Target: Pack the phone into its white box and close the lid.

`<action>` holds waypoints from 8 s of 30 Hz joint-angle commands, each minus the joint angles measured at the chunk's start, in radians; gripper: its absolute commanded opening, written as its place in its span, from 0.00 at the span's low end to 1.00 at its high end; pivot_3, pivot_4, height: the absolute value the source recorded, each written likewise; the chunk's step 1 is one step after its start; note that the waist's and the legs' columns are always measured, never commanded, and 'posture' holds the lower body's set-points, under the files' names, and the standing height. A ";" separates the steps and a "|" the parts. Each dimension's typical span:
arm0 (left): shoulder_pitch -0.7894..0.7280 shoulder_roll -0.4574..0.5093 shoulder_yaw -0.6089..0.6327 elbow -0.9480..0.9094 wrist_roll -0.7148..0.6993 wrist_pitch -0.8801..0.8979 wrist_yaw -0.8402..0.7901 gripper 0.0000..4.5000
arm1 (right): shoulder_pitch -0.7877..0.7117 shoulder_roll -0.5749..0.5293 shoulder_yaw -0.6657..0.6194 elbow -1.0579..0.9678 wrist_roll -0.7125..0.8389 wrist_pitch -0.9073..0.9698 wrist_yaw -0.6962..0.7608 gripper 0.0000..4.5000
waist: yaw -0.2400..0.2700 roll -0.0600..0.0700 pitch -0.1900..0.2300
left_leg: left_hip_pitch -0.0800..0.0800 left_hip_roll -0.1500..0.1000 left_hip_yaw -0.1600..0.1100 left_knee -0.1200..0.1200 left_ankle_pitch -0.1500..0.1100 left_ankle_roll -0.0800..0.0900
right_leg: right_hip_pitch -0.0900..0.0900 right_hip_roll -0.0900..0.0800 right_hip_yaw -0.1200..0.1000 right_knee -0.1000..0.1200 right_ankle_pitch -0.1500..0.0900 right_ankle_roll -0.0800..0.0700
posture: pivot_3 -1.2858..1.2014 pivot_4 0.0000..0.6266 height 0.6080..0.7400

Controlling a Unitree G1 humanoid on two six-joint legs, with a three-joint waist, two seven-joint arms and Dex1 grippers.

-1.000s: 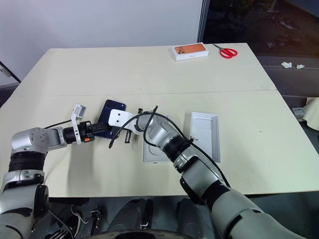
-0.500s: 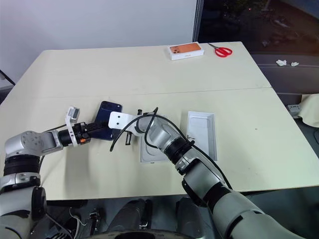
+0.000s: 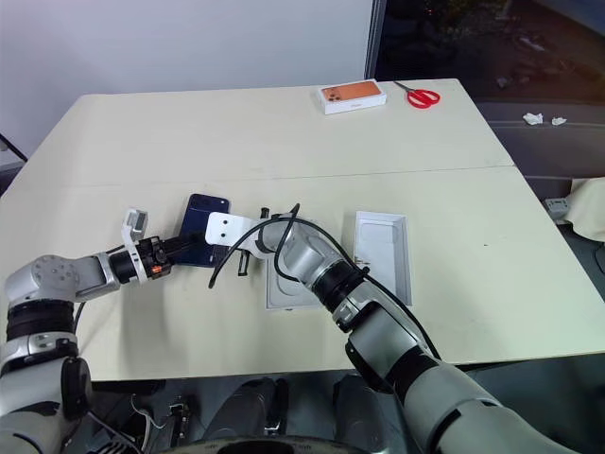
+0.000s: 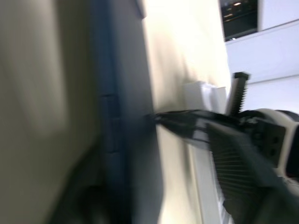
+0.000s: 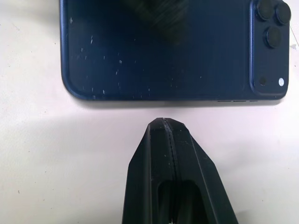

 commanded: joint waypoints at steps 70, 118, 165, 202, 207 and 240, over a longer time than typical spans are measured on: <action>0.184 -0.167 0.266 -0.410 -0.666 0.239 0.397 0.00 | 0.479 -0.650 -0.142 -0.773 0.440 -0.046 0.475 0.75 | 0.033 -0.014 0.009 | -0.015 0.004 0.001 0.004 0.001 -0.002 | -0.009 0.000 -0.002 -0.002 0.000 0.000 | 0.52 0.24 1.00; 0.235 -0.107 0.160 -0.416 -0.820 0.122 0.467 0.00 | 0.419 -0.563 -0.084 -0.632 0.316 -0.105 0.424 0.14 | 0.030 -0.014 0.009 | -0.014 0.004 0.001 0.004 0.001 -0.002 | -0.008 0.000 -0.002 -0.001 0.000 0.000 | 0.52 0.24 1.00; 0.102 -0.117 -0.027 -0.288 -0.776 0.001 0.519 0.00 | 0.295 -0.532 -0.332 -0.620 0.493 0.185 0.364 0.84 | 0.029 -0.016 0.009 | -0.015 0.004 0.001 0.003 0.002 -0.004 | -0.009 0.001 -0.002 -0.001 0.000 0.000 | 0.52 0.24 1.00; 0.043 -0.093 0.046 -0.390 -0.582 0.097 0.453 0.99 | 0.276 -0.512 -0.294 -0.566 0.477 0.121 0.287 0.85 | 0.031 -0.016 0.009 | -0.016 0.004 0.002 0.004 0.003 -0.005 | -0.010 0.001 -0.001 0.000 0.000 0.000 | 0.52 0.24 1.00; 0.069 -0.026 0.078 -0.438 -0.553 0.069 0.454 0.99 | 0.265 -0.513 -0.302 -0.548 0.471 0.112 0.271 0.85 | 0.030 -0.016 0.009 | -0.016 0.005 0.002 0.004 0.003 -0.005 | -0.010 0.002 -0.001 0.000 0.000 0.000 | 0.52 0.24 1.00; -0.085 -0.266 -0.519 -0.250 0.211 -0.367 0.204 0.00 | 0.336 -0.556 -0.236 -0.513 0.278 0.018 0.201 0.00 | 0.063 -0.014 0.008 | -0.015 0.000 0.000 0.006 0.004 -0.006 | -0.006 -0.001 -0.003 -0.001 0.000 0.000 | 0.52 0.24 1.00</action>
